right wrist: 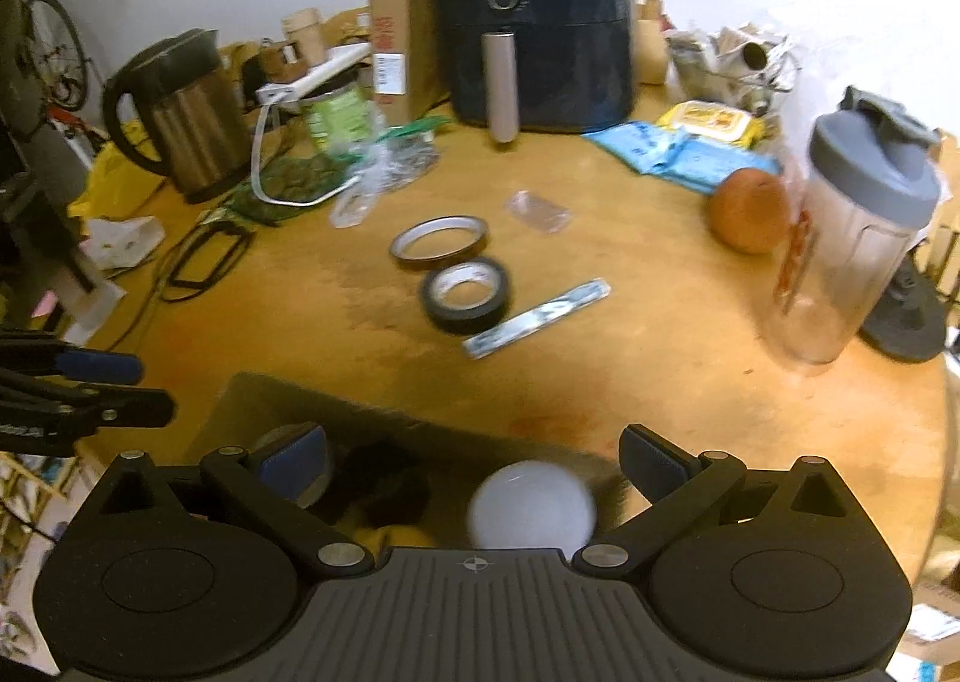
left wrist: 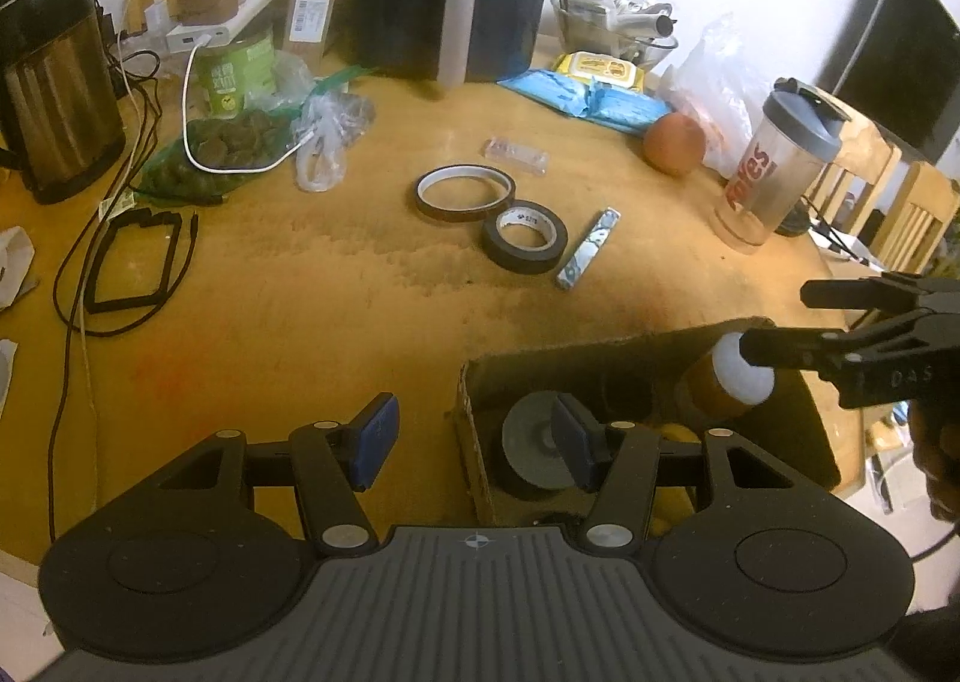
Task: Organize rigid objects
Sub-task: 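Open both tools to release the sponge and cup in the box, then lift both open tools up out of the box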
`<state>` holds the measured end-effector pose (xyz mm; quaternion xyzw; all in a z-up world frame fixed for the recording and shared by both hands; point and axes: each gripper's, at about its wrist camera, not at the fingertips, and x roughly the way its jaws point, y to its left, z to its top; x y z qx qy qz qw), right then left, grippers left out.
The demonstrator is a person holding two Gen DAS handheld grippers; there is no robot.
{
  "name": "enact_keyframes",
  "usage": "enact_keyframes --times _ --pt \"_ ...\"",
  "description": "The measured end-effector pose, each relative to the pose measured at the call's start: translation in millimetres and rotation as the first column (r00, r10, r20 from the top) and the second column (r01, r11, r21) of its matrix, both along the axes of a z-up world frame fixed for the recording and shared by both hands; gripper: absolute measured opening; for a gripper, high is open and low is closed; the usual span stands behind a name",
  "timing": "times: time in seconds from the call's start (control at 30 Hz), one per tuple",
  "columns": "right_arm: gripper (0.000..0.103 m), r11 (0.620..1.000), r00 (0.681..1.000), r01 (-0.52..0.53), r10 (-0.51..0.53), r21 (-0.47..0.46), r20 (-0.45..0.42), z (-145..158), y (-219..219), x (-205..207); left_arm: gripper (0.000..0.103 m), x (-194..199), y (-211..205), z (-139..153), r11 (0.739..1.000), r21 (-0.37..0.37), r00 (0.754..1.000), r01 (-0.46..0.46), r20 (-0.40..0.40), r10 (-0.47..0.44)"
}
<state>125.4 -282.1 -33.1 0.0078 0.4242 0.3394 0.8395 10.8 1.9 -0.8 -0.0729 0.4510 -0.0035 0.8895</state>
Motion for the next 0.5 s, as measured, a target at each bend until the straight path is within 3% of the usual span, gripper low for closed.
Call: enact_keyframes --times 0.13,0.5 --pt "0.103 0.998 1.000 0.031 -0.031 -0.062 0.004 -4 0 18 0.055 10 2 2 1.000 -0.010 1.000 -0.012 -0.001 0.012" --pt "0.103 0.997 1.000 -0.031 0.030 -0.074 -0.005 -11 6 67 0.055 28 1 2 0.999 0.002 0.999 -0.039 -0.014 0.039"
